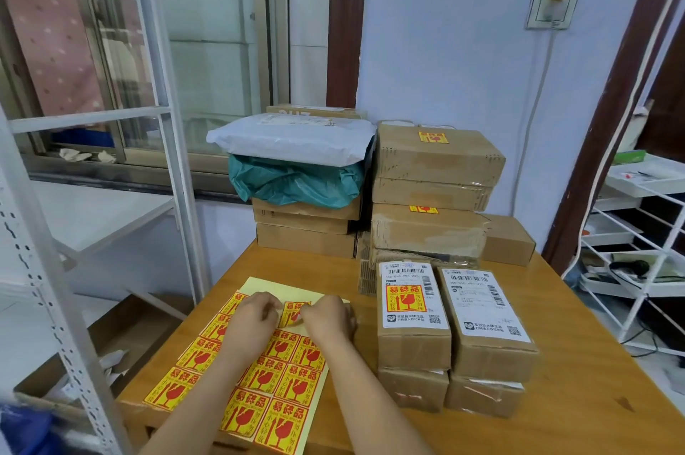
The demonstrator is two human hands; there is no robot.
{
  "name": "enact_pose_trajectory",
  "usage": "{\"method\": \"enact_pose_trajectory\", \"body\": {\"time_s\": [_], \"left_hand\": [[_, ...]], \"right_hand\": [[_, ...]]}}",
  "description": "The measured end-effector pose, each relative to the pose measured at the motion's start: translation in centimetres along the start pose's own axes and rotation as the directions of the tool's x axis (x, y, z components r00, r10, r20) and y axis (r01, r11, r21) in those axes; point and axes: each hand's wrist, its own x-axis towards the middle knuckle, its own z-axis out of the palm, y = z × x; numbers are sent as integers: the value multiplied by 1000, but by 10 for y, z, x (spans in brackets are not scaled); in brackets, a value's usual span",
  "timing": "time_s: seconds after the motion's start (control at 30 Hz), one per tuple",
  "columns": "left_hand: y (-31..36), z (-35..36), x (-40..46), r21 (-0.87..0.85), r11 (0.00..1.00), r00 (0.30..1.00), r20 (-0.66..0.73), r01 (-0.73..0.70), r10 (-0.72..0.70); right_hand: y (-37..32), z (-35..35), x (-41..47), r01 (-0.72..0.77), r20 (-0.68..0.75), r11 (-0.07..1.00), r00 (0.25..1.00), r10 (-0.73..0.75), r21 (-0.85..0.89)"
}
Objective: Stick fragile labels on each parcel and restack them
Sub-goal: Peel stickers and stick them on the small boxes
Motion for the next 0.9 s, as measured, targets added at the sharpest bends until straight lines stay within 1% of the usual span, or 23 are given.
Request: {"method": "enact_pose_trajectory", "body": {"time_s": [0.07,0.2,0.37,0.47,0.53,0.63,0.7,0.77,0.83,0.9], "left_hand": [[0,0,0,16,1000,1000,7,2,-2],[1,0,0,10,1000,1000,10,-11,11],[11,-9,-3,-130,991,998,-47,30,-37],[19,-17,0,-166,986,997,-64,21,-32],[27,-21,3,-227,974,996,-84,7,-26],[48,-30,1,-395,919,990,-126,2,-56],[68,-36,1,-535,845,985,-147,-4,-89],[90,-40,2,-645,764,983,-135,11,-128],[113,-40,4,-715,699,984,-111,17,-137],[136,-39,4,-742,670,991,-84,8,-105]], "right_hand": [[-1,-1,-2,-11,-12,999,1000,12,51],[-2,-13,-11,61,26,988,998,-65,144],[-9,-30,-30,213,44,944,972,-231,252],[-18,-42,-33,281,8,916,955,-295,288],[-25,-49,-36,314,-18,900,946,-324,303],[-32,-63,-43,347,-46,880,935,-351,324],[-35,-77,-47,396,-78,870,917,-391,295],[-35,-94,-50,437,-110,854,899,-424,281],[-32,-112,-53,458,-127,842,889,-440,285],[-28,-132,-56,451,-128,835,892,-434,315]]}}
